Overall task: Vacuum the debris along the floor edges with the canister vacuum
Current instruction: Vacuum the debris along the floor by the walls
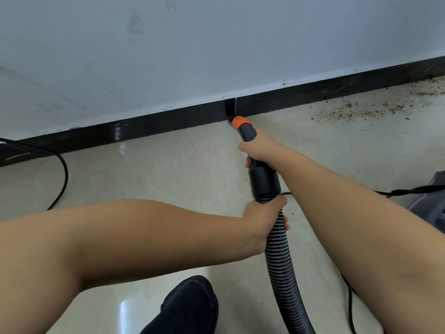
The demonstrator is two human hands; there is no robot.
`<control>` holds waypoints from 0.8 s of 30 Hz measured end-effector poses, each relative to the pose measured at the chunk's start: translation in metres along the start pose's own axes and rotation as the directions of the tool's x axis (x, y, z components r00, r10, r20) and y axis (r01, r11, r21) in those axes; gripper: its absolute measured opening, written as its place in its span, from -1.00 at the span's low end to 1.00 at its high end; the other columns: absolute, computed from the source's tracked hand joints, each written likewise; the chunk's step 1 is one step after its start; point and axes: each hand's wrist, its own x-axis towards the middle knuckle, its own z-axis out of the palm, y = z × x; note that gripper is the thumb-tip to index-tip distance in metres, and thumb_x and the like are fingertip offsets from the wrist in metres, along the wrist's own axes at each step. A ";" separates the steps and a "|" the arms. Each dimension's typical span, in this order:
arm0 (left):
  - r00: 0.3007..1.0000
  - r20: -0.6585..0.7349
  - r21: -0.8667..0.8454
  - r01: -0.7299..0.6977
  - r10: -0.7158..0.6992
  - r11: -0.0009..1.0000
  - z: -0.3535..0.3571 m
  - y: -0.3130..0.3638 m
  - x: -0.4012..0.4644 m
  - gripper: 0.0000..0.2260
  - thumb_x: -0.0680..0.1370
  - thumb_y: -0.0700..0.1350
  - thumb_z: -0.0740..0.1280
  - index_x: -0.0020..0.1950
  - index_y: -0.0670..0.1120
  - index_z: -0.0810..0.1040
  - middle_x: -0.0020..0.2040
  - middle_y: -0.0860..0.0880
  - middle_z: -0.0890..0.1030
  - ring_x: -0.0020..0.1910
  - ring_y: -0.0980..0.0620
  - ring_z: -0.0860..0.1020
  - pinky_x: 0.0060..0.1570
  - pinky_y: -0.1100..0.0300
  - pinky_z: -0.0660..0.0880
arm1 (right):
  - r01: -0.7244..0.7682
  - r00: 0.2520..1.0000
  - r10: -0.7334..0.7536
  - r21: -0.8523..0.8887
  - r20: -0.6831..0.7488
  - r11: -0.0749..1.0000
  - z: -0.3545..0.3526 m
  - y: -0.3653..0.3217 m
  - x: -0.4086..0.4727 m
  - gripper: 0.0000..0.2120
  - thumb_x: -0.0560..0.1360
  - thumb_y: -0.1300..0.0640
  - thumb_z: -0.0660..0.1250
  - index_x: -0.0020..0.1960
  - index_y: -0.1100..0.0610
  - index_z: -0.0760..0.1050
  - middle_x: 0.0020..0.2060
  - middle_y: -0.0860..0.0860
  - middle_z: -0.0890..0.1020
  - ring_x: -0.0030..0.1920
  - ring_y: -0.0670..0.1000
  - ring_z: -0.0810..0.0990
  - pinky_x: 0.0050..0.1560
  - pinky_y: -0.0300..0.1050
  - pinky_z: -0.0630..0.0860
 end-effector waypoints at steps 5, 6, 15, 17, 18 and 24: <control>0.999 0.041 0.010 0.003 -0.004 1.000 0.006 -0.004 0.003 -0.85 0.52 -0.09 0.37 0.00 -0.14 0.49 -0.34 -0.07 0.54 -0.45 0.03 0.52 -0.35 0.24 0.52 | -0.008 1.000 0.008 0.006 -0.010 1.000 -0.008 0.007 -0.002 -0.69 0.49 0.19 0.24 0.21 0.11 0.30 -0.23 0.14 0.55 -0.45 0.04 0.58 -0.40 -0.15 0.53; 0.998 0.057 0.030 0.009 -0.010 1.000 0.009 -0.004 0.005 -0.84 0.52 -0.09 0.37 0.00 -0.14 0.48 -0.34 -0.07 0.54 -0.45 0.03 0.52 -0.35 0.24 0.52 | -0.016 0.999 0.017 0.023 -0.034 1.000 -0.014 0.011 -0.002 -0.68 0.49 0.19 0.24 0.21 0.11 0.30 -0.23 0.14 0.55 -0.44 0.05 0.58 -0.39 -0.14 0.53; 0.985 0.156 0.240 0.029 -0.068 0.970 0.045 0.024 0.027 -0.85 0.55 -0.12 0.36 -0.09 -0.12 0.40 -0.34 -0.07 0.48 -0.42 0.03 0.47 -0.46 0.28 0.46 | -0.063 0.960 0.129 0.257 -0.247 0.964 -0.084 0.044 0.014 -0.66 0.50 0.23 0.23 0.26 0.20 0.30 -0.33 0.17 0.53 -0.44 0.10 0.53 -0.22 0.01 0.57; 0.987 0.145 0.236 0.028 -0.063 0.971 0.045 0.025 0.028 -0.85 0.55 -0.12 0.36 -0.10 -0.12 0.40 -0.33 -0.07 0.48 -0.42 0.03 0.46 -0.48 0.29 0.46 | -0.066 0.958 0.137 0.269 -0.253 0.961 -0.085 0.043 0.014 -0.67 0.51 0.23 0.24 0.25 0.20 0.29 -0.33 0.17 0.52 -0.43 0.10 0.53 -0.21 0.03 0.57; 0.989 0.138 0.231 0.024 -0.057 0.973 0.044 0.024 0.028 -0.85 0.55 -0.13 0.36 -0.11 -0.12 0.40 -0.34 -0.07 0.48 -0.43 0.04 0.46 -0.49 0.30 0.45 | -0.064 0.958 0.134 0.266 -0.254 0.962 -0.083 0.043 0.013 -0.67 0.51 0.23 0.23 0.25 0.20 0.29 -0.33 0.17 0.52 -0.44 0.10 0.53 -0.22 0.02 0.57; 0.998 0.068 0.124 0.002 -0.011 0.992 0.024 0.005 0.011 -0.86 0.54 -0.09 0.36 -0.06 -0.12 0.45 -0.33 -0.06 0.52 -0.42 0.04 0.51 -0.35 0.25 0.49 | -0.038 0.987 0.058 0.134 -0.149 0.990 -0.045 0.026 0.000 -0.67 0.49 0.22 0.24 0.24 0.16 0.30 -0.25 0.16 0.54 -0.44 0.07 0.56 -0.33 -0.08 0.56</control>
